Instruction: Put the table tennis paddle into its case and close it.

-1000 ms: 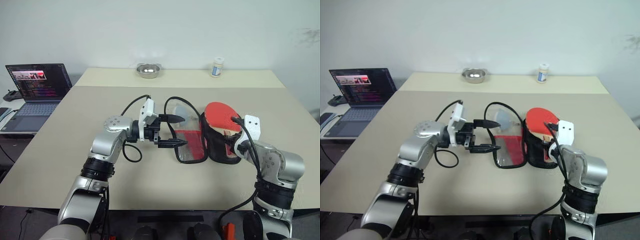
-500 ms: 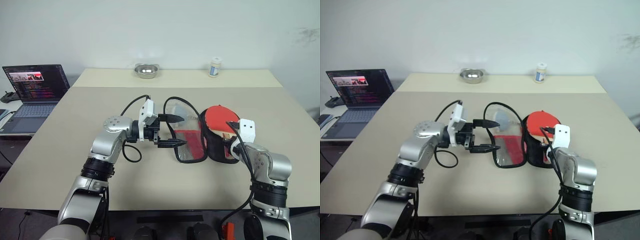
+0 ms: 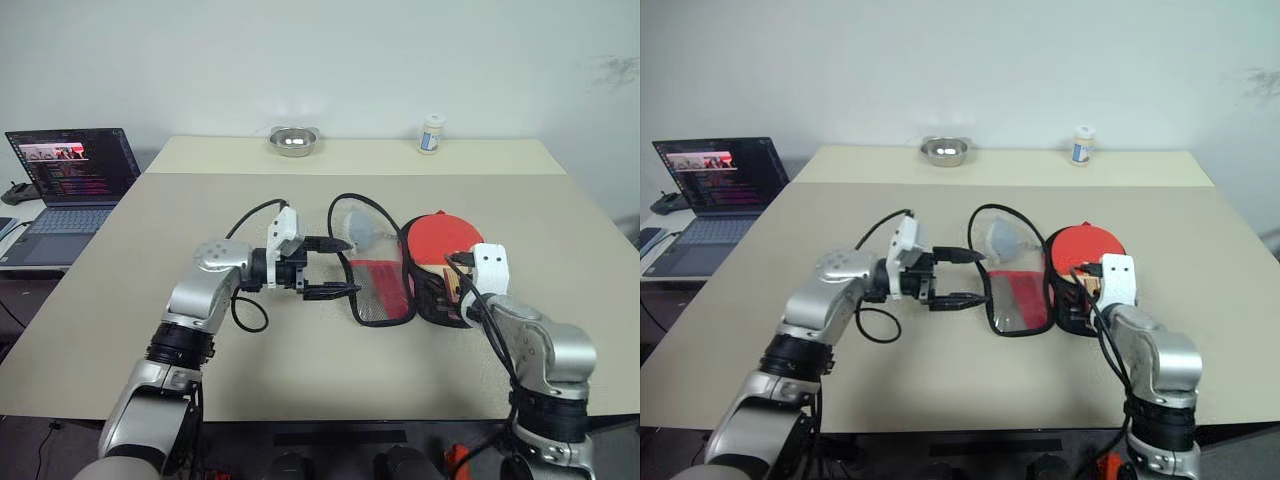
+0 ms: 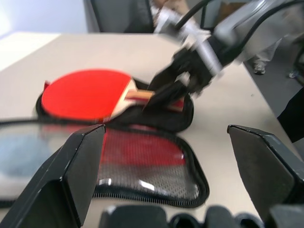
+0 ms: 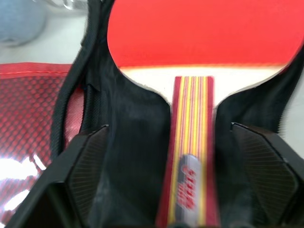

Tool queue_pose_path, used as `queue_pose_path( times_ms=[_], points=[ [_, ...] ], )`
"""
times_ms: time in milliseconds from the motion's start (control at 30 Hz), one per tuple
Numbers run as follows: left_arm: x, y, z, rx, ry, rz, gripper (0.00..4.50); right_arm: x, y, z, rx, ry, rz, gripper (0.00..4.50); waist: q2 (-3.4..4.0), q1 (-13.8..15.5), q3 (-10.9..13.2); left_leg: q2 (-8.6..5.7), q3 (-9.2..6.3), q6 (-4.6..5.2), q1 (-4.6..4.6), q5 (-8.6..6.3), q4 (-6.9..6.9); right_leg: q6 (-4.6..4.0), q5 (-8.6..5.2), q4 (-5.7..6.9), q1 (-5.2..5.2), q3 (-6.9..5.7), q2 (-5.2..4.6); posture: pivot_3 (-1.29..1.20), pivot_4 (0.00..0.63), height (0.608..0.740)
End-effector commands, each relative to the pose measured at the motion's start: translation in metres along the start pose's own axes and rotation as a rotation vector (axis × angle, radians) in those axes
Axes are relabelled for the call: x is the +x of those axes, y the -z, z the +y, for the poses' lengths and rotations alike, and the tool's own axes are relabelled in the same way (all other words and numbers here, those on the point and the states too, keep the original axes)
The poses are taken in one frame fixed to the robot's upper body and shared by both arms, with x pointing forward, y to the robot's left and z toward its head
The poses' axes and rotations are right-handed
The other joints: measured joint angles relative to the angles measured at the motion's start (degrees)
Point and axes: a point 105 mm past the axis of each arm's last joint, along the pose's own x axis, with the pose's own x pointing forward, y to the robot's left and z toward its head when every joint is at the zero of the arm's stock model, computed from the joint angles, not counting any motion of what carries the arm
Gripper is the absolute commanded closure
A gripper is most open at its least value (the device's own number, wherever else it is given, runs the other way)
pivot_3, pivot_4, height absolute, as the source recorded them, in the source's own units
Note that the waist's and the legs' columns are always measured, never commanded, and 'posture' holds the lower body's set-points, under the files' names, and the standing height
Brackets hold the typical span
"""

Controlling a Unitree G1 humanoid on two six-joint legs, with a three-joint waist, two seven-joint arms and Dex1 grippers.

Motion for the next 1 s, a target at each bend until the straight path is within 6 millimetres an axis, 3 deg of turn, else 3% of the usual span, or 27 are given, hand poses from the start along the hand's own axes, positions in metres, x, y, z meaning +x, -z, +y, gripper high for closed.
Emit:
queue_pose_path(
  times_ms=[33,167,533,667,900,1000],
  points=[
    [-0.004,-0.008,0.003,0.038,-0.022,-0.006,0.00,-0.010,-0.009,-0.004,-0.040,-0.002,-0.058,0.02,-0.03,0.03,-0.02,0.01,-0.02,0.00,0.00,0.00,0.00,0.02,-0.01,0.00,0.00,0.00,0.00,0.00,0.150,0.740],
    [-0.002,-0.009,0.003,0.044,-0.014,-0.004,0.00,0.000,-0.003,-0.013,-0.033,0.040,-0.047,0.02,-0.08,0.02,-0.04,0.00,-0.02,0.00,0.02,0.00,0.00,0.02,-0.01,-0.01,0.04,-0.01,0.00,0.00,0.150,0.740],
    [0.003,-0.022,0.000,0.072,0.036,-0.036,0.00,0.035,0.005,-0.010,-0.093,0.086,-0.032,0.02,-0.08,-0.03,-0.04,0.00,0.02,0.00,0.00,0.00,0.00,0.01,-0.01,-0.03,0.01,0.01,0.02,0.00,0.150,0.740],
    [0.005,-0.023,-0.001,0.075,0.038,-0.040,0.00,0.039,0.014,-0.012,-0.108,0.101,-0.002,0.95,-0.09,-0.02,-0.04,-0.01,0.03,0.00,0.00,0.00,0.00,0.01,-0.01,-0.02,0.01,0.02,0.01,0.00,0.150,0.740],
    [0.006,-0.022,-0.004,0.072,0.037,-0.048,0.00,0.036,0.017,-0.011,-0.100,0.101,0.000,3.42,-0.13,-0.04,-0.07,0.01,0.03,0.00,0.05,0.01,0.03,0.01,-0.01,0.00,0.06,0.03,0.01,0.00,0.150,0.740],
    [0.007,-0.022,-0.004,0.072,0.036,-0.049,0.00,0.033,0.017,-0.008,-0.096,0.102,-0.003,3.46,-0.13,-0.04,-0.07,0.03,0.00,0.00,0.05,0.01,0.01,0.01,-0.01,0.00,0.05,0.03,0.01,0.00,0.150,0.740]
  ],
)
